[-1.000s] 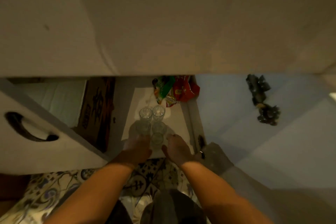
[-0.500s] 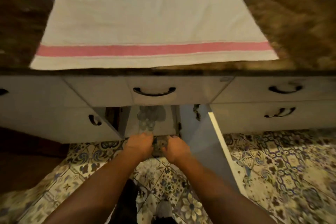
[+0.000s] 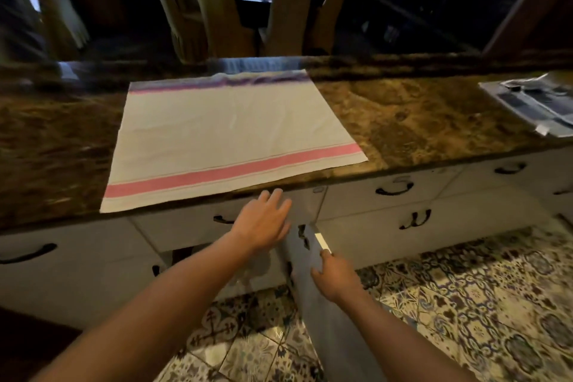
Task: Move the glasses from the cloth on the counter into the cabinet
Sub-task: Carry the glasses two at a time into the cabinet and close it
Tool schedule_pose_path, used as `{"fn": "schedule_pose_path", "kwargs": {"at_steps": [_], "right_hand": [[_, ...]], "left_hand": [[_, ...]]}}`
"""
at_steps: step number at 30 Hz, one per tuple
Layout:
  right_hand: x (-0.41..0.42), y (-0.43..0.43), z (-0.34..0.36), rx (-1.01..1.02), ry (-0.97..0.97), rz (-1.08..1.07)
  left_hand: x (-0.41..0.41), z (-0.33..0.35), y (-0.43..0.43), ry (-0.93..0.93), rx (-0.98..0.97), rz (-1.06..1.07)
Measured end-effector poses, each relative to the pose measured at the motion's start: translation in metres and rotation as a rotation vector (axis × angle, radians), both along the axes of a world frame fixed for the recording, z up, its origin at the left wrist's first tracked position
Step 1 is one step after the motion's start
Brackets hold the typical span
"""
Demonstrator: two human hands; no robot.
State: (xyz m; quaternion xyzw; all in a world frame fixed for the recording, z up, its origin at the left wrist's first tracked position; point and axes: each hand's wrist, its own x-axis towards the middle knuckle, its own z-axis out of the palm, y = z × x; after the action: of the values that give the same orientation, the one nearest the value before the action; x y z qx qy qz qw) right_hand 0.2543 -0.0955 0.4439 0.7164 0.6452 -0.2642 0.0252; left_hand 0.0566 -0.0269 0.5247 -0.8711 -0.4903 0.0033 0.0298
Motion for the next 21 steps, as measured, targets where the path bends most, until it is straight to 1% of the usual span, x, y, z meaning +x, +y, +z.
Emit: {"fn": "schedule_pose_path", "kwargs": {"at_steps": [2, 3, 6, 9, 13, 17, 21], "right_hand": [[0.013, 0.002, -0.007, -0.020, -0.007, -0.059], [0.019, 0.002, -0.012, -0.023, -0.020, -0.083], [0.032, -0.007, -0.032, -0.053, -0.031, -0.188], [0.041, -0.019, -0.056, -0.106, 0.019, -0.260], [0.047, -0.022, -0.077, -0.192, 0.178, -0.352], [0.047, -0.011, -0.085, -0.213, 0.337, -0.518], [0.050, 0.008, -0.079, -0.375, 0.470, -0.707]], "left_hand": [[-0.009, 0.011, 0.026, -0.039, 0.118, 0.048], [-0.016, 0.013, 0.039, -0.066, 0.130, 0.109], [-0.038, 0.004, 0.068, -0.081, 0.054, 0.312], [-0.052, -0.012, 0.089, -0.099, -0.040, 0.436], [-0.052, -0.023, 0.098, -0.121, -0.013, 0.449], [-0.052, -0.024, 0.099, -0.109, 0.023, 0.445], [-0.052, -0.022, 0.101, -0.062, 0.024, 0.463]]}}
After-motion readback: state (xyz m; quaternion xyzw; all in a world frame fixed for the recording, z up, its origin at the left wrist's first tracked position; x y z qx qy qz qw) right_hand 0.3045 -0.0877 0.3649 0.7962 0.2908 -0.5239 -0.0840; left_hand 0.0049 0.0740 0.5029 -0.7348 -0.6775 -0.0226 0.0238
